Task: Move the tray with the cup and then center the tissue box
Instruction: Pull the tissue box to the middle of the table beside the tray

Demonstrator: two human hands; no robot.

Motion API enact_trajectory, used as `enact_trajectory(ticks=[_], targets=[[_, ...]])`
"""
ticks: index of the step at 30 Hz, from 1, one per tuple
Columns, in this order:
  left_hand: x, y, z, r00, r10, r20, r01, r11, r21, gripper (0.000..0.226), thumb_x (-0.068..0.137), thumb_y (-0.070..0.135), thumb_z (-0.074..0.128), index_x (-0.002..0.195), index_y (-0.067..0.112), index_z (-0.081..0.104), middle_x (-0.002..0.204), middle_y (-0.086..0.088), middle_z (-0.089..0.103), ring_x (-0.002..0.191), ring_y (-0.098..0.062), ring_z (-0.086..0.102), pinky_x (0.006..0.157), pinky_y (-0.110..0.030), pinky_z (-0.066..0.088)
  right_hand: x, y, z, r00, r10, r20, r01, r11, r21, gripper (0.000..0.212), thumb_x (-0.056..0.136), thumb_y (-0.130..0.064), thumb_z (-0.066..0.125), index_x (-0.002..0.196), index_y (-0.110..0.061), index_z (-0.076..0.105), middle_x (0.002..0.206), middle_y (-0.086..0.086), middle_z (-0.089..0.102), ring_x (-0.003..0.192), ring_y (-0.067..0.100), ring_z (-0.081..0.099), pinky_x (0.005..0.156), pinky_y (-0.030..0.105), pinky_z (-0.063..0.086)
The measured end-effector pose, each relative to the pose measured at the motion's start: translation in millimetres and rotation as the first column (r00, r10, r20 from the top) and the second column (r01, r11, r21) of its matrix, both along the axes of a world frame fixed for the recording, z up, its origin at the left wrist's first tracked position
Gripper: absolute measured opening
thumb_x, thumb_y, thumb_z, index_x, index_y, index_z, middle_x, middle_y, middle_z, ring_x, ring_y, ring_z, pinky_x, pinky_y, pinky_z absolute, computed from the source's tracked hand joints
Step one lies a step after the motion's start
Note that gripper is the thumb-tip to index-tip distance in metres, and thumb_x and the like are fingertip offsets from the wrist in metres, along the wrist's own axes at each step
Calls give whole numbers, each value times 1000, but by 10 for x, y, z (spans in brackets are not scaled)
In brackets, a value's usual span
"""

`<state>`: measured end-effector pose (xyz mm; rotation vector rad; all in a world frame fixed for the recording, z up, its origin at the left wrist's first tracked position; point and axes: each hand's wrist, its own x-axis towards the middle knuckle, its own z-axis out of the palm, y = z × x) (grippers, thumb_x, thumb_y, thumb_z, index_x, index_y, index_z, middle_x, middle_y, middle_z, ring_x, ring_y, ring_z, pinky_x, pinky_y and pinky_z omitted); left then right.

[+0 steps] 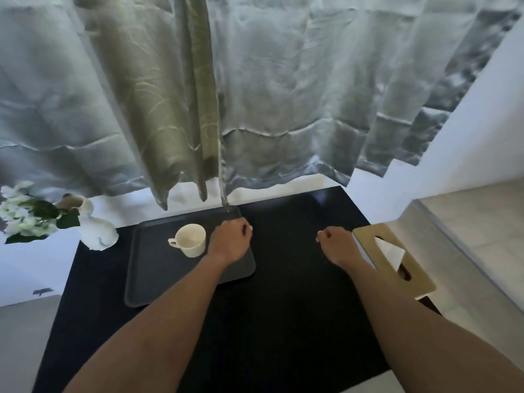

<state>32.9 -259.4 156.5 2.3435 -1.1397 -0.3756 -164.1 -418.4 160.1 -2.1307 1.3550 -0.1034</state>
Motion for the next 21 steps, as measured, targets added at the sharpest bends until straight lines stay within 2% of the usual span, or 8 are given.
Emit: enact_trajectory(ticks=[3, 5, 8, 11, 15, 18, 21], targets=[[-375, -430, 26, 998, -61, 9, 61, 998, -1, 22, 97, 31, 47, 97, 21, 67, 92, -3, 72, 87, -24, 66, 78, -39, 52, -482, -300, 39, 997, -71, 0, 71, 997, 34, 34, 97, -28, 41, 95, -4, 65, 94, 14, 65, 95, 33, 63, 79, 39, 47], [-634, -702, 6, 994, -108, -4, 108, 994, 6, 21, 97, 31, 47, 98, 23, 66, 91, -1, 72, 85, -22, 67, 78, -38, 53, -807, -484, 10, 990, -137, 31, 136, 990, 45, 35, 94, -27, 42, 97, -3, 67, 96, 18, 67, 94, 36, 63, 81, 43, 49], [-978, -1047, -12, 982, -185, -33, 186, 982, 30, 18, 98, 31, 48, 99, 24, 64, 90, 2, 69, 80, -15, 64, 73, -34, 52, -1203, -679, -34, 976, -212, 47, 211, 977, 23, 35, 99, -25, 40, 96, -2, 66, 94, 15, 66, 83, 26, 62, 76, 35, 48], [-1295, -1392, -14, 973, -227, -38, 229, 972, 54, 16, 98, 31, 48, 102, 25, 62, 91, 2, 68, 80, -13, 63, 74, -33, 52, -1535, -867, -141, 954, -291, 77, 291, 957, 15, 40, 99, -34, 34, 92, -9, 65, 91, 7, 67, 77, 19, 62, 80, 37, 54], [-1655, -1846, -47, 966, -253, -44, 256, 962, 98, 20, 98, 32, 50, 113, 24, 60, 90, 5, 66, 82, -10, 62, 73, -28, 48, -1920, -1058, -294, 884, -453, 115, 435, 887, 153, 35, 93, -25, 39, 88, -3, 66, 86, 10, 68, 83, 27, 66, 75, 37, 53], [-1892, -2101, -114, 968, -245, -50, 250, 959, 133, 26, 97, 33, 52, 121, 23, 56, 104, 2, 65, 96, -15, 62, 80, -31, 48, -2158, -1074, -439, 827, -549, 123, 517, 828, 217, 36, 96, -22, 37, 94, 0, 65, 89, 11, 59, 83, 25, 55, 71, 32, 40], [-2103, -2275, -202, 968, -243, -57, 249, 956, 155, 33, 96, 33, 53, 128, 23, 52, 117, -1, 60, 103, -17, 59, 83, -32, 46, -2349, -1016, -620, 750, -643, 154, 578, 751, 320, 32, 96, -26, 39, 97, -2, 59, 92, 13, 60, 78, 23, 57, 65, 30, 40]])
